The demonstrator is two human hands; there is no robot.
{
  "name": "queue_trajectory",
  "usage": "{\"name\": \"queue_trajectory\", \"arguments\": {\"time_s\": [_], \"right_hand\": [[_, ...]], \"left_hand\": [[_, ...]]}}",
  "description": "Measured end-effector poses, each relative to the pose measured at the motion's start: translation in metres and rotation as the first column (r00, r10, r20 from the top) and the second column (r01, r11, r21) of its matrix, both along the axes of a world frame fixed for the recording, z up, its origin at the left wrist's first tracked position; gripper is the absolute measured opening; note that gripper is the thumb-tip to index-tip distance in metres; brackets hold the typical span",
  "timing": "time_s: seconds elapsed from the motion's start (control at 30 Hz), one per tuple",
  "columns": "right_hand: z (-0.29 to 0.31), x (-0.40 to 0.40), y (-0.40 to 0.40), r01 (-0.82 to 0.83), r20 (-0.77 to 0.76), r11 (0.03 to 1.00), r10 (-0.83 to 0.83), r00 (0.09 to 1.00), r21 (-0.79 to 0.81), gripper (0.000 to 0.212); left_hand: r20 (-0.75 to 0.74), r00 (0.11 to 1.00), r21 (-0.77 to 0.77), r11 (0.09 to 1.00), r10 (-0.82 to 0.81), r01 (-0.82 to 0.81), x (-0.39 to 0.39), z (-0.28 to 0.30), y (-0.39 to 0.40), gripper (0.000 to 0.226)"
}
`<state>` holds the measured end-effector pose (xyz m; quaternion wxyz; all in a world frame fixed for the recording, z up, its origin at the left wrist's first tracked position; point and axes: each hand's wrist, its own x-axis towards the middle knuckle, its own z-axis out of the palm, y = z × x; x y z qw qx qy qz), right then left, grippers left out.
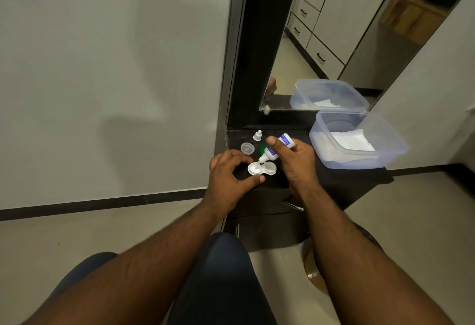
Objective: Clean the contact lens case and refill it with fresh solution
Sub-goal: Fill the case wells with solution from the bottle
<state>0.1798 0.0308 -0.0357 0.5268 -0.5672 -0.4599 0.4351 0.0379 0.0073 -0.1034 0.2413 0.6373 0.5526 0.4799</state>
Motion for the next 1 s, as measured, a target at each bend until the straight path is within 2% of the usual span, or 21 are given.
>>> {"name": "queue_trajectory", "arguments": {"time_s": [0.7,0.83,0.93,1.0], "right_hand": [[0.0036,0.0013,-0.002,-0.005,0.011,1.0,0.006,1.0,-0.021,0.014],[0.0035,0.0046,-0.0018,0.092,-0.086,0.994,-0.097,0.992,-0.062,0.021],[0.0051,0.0086,-0.0012,0.148,-0.182,0.982,-0.168,0.969,-0.119,0.028],[0.0046,0.0086,-0.002,0.151,-0.181,0.982,-0.17,0.969,-0.116,0.027]], "left_hand": [[0.001,1.0,0.005,1.0,0.001,-0.001,0.0007,-0.0016,0.0001,0.038],[0.031,1.0,0.015,1.0,0.006,-0.007,0.0018,-0.0007,-0.0009,0.043],[0.019,1.0,0.006,1.0,-0.001,0.001,0.0007,-0.0008,-0.0008,0.039],[0.008,1.0,0.004,1.0,-0.006,0.006,0.0006,-0.0012,-0.0006,0.037]]}}
